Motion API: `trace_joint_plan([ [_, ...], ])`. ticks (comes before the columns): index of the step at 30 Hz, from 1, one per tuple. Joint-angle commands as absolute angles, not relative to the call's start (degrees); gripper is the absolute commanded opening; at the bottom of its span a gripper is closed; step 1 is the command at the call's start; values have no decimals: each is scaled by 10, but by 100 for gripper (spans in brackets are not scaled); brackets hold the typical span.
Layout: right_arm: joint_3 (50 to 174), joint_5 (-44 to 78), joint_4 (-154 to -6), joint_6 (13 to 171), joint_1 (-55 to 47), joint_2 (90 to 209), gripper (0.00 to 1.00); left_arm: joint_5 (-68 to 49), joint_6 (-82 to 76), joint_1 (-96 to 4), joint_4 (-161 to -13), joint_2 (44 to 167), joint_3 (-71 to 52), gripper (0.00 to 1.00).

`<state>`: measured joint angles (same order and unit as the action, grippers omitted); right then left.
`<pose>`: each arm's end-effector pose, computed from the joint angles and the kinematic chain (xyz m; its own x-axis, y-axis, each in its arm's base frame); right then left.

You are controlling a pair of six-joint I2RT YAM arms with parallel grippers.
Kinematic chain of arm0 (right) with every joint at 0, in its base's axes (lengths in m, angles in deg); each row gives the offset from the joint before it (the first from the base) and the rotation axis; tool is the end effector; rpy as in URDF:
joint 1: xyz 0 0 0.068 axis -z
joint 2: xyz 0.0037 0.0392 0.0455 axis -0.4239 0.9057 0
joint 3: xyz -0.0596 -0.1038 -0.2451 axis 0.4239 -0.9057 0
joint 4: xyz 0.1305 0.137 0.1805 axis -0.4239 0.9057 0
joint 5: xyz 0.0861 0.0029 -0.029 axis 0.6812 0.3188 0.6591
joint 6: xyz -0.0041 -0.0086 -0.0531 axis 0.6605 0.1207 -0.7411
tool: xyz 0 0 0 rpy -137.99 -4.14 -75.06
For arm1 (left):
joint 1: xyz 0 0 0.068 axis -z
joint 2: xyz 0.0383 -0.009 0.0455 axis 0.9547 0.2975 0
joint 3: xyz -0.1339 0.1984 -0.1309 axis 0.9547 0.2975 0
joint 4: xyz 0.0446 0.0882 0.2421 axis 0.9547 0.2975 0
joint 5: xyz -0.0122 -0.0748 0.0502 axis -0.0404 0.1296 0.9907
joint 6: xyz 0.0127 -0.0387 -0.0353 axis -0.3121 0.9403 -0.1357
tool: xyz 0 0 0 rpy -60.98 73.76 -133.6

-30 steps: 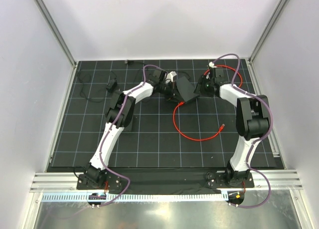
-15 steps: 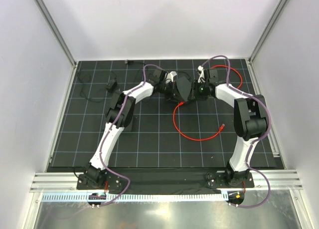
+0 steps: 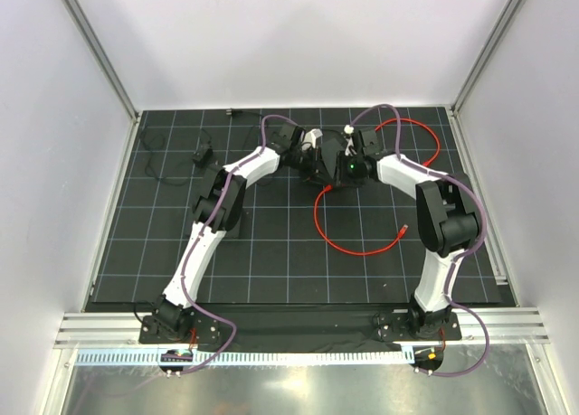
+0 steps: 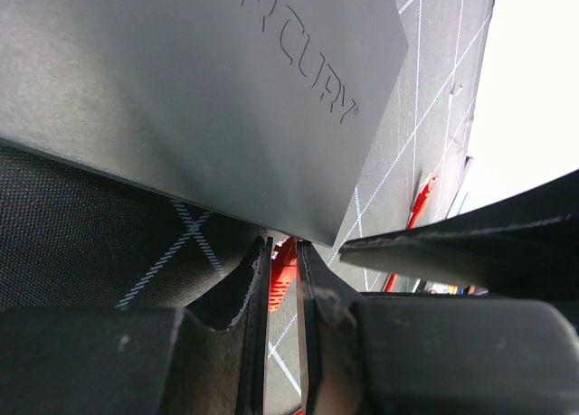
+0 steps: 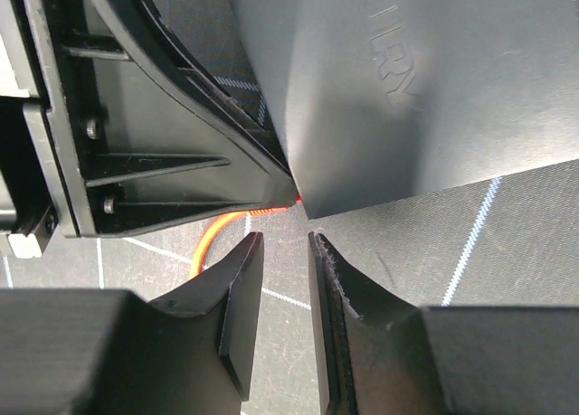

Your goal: Pull the plug from the switch port

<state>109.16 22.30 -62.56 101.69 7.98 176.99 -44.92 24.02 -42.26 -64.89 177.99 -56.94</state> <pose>0.3823 0.1258 0.1802 -0.8579 0.0268 -0.5131 -0.1712 0.9266 0.3347 0.4658 -0.3022 0.1139 -0.9776 0.0577 -0.2023 0.2011 0.5392 -0.8179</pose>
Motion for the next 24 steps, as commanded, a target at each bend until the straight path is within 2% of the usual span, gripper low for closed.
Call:
trace_joint_plan([
  [1, 1117, 177, -628, 1027, 71, 1775, 33, -371, 192, -418, -566, 1822, -558, 0],
  [10, 1130, 101, -642, 1026, 56, 1806, 30, -356, 163, -418, -523, 1828, -579, 0],
  [24, 1129, -77, -697, 1034, 49, 1792, 30, -337, 138, -415, -467, 1825, -586, 0],
])
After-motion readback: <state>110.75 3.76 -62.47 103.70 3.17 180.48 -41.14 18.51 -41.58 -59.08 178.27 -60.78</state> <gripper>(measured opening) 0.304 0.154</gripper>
